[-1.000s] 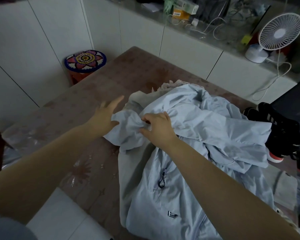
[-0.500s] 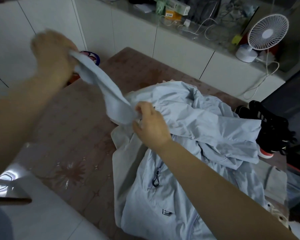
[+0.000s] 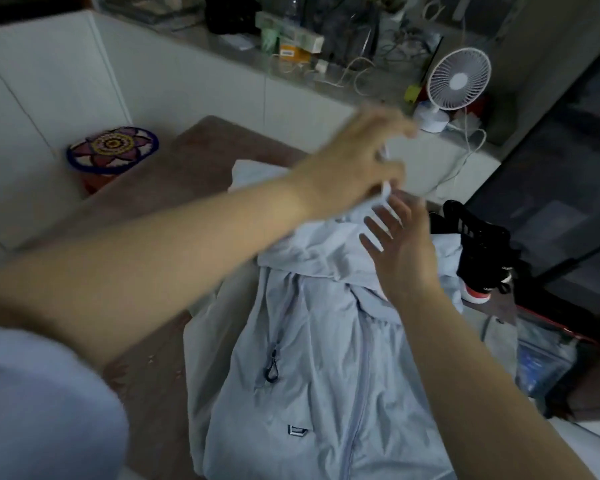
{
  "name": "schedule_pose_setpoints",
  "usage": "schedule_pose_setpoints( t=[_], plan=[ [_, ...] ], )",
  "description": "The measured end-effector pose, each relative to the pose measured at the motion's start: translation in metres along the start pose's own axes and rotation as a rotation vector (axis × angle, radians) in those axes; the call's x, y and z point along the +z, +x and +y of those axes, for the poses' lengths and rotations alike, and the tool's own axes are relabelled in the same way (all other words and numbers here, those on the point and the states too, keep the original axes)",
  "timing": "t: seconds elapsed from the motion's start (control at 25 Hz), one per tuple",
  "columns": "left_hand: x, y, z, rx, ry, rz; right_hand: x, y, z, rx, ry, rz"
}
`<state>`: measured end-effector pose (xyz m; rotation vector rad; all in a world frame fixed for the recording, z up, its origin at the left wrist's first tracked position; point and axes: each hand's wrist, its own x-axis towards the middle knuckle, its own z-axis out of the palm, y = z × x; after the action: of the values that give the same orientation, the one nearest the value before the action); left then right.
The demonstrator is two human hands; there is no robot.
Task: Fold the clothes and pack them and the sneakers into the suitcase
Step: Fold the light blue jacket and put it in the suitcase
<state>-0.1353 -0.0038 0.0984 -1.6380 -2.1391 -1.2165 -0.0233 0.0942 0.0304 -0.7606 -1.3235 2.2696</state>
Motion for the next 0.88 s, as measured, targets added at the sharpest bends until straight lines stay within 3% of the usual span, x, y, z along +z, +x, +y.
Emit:
schedule_pose_setpoints(
  t=[0.04, 0.12, 0.24, 0.48, 0.56, 0.64, 0.76, 0.88],
  plan=[
    [0.036, -0.003, 0.007, 0.176, 0.107, -0.104, -0.018, -0.001, -0.009, 0.043, 0.043, -0.027],
    [0.100, -0.018, 0.013, 0.516, 0.297, -0.137, -0.052, -0.006, -0.016, 0.119, 0.099, -0.130],
    [0.152, -0.036, 0.009, 0.525, 0.364, -0.078, -0.097, -0.009, -0.018, 0.238, 0.175, -0.145],
    [0.184, -0.056, 0.016, 0.207, 0.376, -0.022, -0.133, 0.010, 0.000, 0.371, -0.088, -0.002],
    [0.169, -0.064, 0.016, 0.103, 0.363, -0.086, -0.136, 0.019, 0.001, 0.320, -0.186, 0.003],
    [0.141, -0.075, -0.005, -0.045, 0.348, -0.044, -0.143, 0.029, -0.009, 0.211, -0.217, 0.068],
    [0.084, -0.089, -0.057, -0.470, 0.407, 0.147, -0.168, 0.050, -0.033, 0.048, -0.368, 0.226],
    [0.048, -0.102, -0.113, -0.963, 0.051, 0.125, -0.195, 0.072, -0.031, 0.110, -0.563, 0.322]
  ],
)
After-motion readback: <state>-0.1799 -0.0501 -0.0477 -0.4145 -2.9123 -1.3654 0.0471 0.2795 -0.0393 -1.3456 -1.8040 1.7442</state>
